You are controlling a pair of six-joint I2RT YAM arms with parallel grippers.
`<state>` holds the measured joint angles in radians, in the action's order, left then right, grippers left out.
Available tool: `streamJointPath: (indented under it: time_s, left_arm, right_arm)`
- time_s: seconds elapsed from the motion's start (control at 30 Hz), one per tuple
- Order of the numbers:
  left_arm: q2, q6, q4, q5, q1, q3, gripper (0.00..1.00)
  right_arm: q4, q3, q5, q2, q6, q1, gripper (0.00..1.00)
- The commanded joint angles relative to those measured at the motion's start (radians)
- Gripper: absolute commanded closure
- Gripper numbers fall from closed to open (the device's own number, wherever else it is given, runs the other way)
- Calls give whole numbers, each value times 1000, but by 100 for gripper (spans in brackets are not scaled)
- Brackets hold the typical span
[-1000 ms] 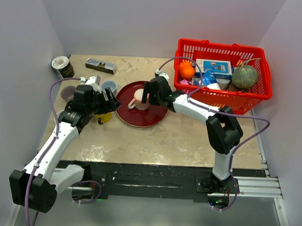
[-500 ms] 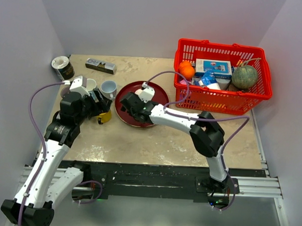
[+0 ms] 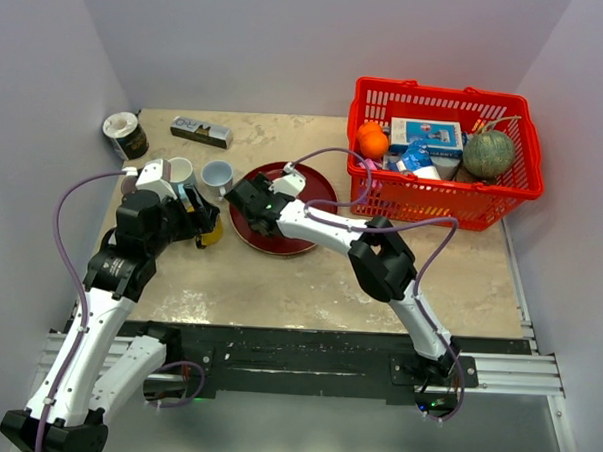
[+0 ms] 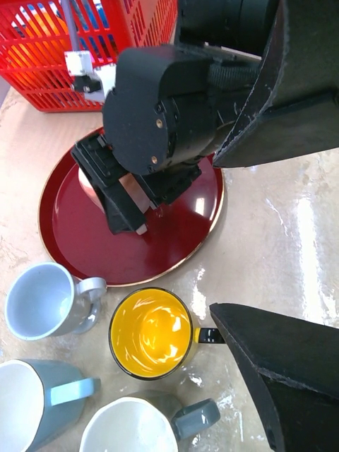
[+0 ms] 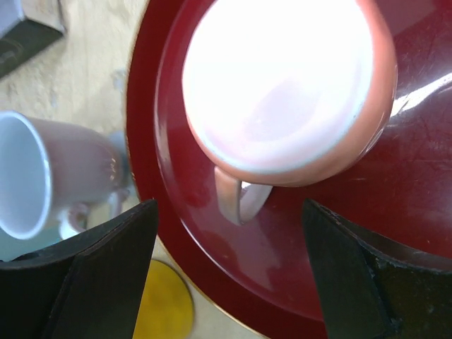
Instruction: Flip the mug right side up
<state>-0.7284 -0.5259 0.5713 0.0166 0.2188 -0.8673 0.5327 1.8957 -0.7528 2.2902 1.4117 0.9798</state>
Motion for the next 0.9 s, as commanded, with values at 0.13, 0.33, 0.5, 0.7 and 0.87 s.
streamJointPath:
  time_s: [0.13, 0.33, 0.5, 0.7, 0.87]
  left_arm:
    - [6, 41, -1, 25, 5, -18, 18]
    - [4, 27, -21, 13, 4, 10, 18]
    - [-3, 37, -37, -4, 4, 21, 17]
    - [-6, 38, -42, -4, 4, 36, 17]
    - [-11, 33, -50, -6, 4, 44, 17]
  right_arm:
    - [99, 26, -79, -6, 151, -27, 18]
    - [93, -44, -82, -55, 147, -50, 31]
    - [79, -76, -40, -80, 81, -73, 43]
    - [47, -135, -8, -138, -5, -96, 50]
    - [-22, -164, 24, -161, -196, -105, 58]
